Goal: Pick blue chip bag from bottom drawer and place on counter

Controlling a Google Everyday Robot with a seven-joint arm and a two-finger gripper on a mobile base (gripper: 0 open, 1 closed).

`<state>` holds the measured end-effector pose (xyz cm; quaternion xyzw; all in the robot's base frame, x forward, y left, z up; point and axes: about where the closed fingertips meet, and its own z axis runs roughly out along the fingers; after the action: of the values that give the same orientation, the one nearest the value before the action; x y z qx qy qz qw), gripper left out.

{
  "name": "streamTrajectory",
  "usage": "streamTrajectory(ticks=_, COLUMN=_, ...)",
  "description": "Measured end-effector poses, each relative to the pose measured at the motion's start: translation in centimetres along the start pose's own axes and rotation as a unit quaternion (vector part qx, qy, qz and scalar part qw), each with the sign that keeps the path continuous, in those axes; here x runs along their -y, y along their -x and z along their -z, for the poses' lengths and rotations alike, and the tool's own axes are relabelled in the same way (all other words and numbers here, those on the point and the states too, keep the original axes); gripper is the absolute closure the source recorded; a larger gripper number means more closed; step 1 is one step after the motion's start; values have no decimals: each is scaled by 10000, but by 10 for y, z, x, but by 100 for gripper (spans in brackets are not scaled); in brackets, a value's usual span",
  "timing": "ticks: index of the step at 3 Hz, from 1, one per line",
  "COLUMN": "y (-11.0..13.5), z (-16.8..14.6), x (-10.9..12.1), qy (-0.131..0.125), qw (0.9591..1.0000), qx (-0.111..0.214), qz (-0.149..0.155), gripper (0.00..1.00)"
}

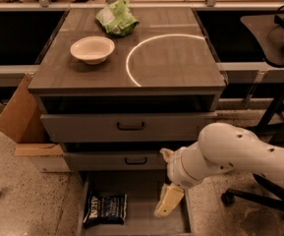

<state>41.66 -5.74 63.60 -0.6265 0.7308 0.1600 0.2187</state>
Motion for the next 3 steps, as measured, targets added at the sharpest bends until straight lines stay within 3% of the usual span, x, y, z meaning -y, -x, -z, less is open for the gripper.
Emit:
streamTrajectory(ticks=1, y=-7, z=-19, x=2, qy=56, qw=10000, qx=-5, qz=3, gripper=0)
streamTrajectory(ticks=2, y=-34, z=-98, x=8, qy=255, qw=9995, qx=162, qz=-22, gripper=0)
streamTrajectory(ticks=3, y=-34, z=-98, x=8, qy=255, qw=9995, qx=162, qz=-22, gripper=0)
